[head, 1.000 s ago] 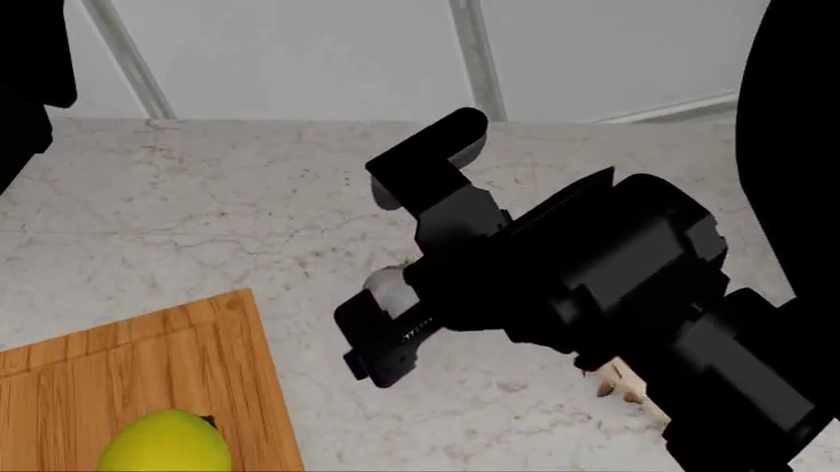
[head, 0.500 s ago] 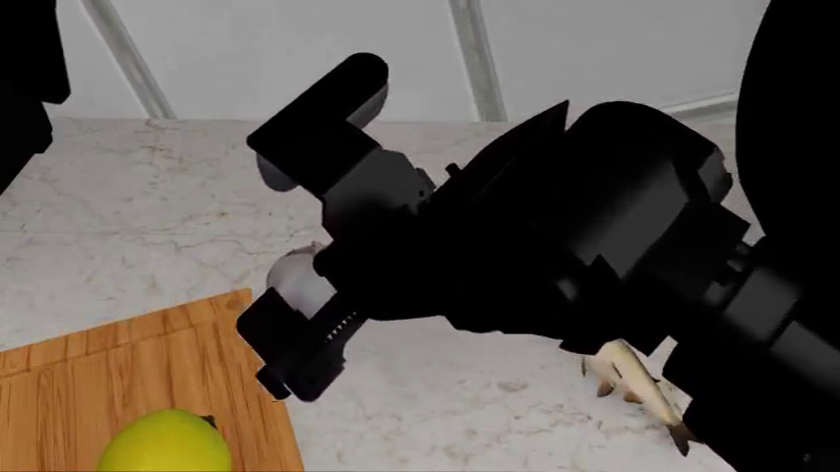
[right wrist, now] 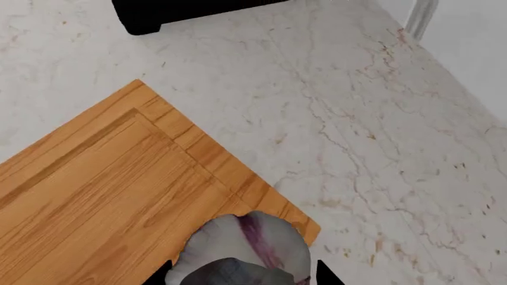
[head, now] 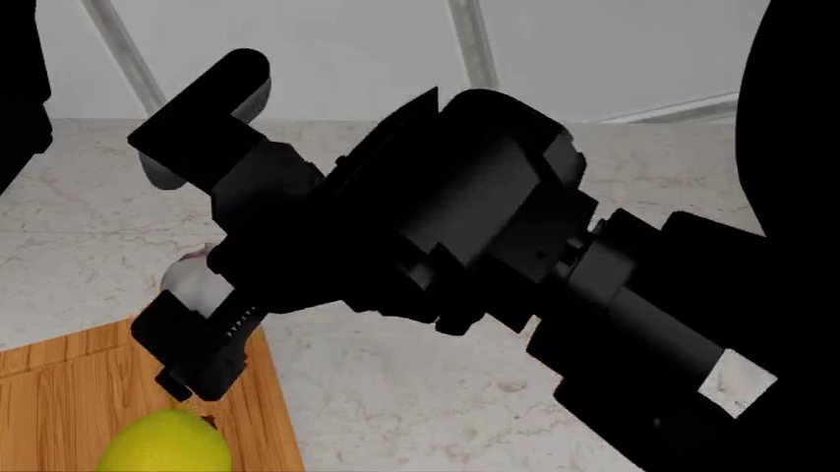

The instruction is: Clear the non-vegetable object off the cutting board and place the vegetables onto it.

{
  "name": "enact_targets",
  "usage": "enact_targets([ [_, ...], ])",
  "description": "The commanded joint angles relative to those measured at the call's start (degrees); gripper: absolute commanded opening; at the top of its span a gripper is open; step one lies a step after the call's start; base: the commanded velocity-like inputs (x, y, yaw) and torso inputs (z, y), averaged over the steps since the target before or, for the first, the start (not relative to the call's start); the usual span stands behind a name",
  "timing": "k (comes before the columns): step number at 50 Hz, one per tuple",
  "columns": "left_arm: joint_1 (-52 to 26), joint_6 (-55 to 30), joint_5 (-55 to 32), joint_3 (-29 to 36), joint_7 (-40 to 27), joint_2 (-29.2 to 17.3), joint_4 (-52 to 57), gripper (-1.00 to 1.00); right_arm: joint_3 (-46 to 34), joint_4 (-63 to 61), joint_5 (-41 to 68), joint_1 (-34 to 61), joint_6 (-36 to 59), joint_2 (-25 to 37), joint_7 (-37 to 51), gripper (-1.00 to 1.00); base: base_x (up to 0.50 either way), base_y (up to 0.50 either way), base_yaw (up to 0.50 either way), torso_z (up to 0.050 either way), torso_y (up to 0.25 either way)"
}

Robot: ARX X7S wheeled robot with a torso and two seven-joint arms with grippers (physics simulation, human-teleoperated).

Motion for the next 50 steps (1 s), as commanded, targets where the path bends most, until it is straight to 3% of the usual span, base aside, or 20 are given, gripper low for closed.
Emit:
enact_targets([
  [1, 0.6, 0.3, 0.4, -1.5, 1.5, 0.7, -0.2, 1.00, -1.8, 13.7, -7.6, -0.1, -5.5, -9.0, -11.6, -1.00, 0.00, 0.00, 0.00, 0.000, 0.000],
  [13, 0.0, -0.5, -0.4, -2.1, 1.0, 0.0, 0.3, 1.00, -10.6, 8.7, 5.2, 4.9, -8.7, -9.5, -9.7, -1.00, 0.00, 0.00, 0.00, 0.000, 0.000],
  [50, -1.3, -1.9, -3.0, -3.9, -1.0, -1.6, 0.9, 1.00, -11.4, -5.9, 11.9, 2.3, -12.6, -9.5, -4.8, -1.00, 0.00, 0.00, 0.00, 0.000, 0.000],
])
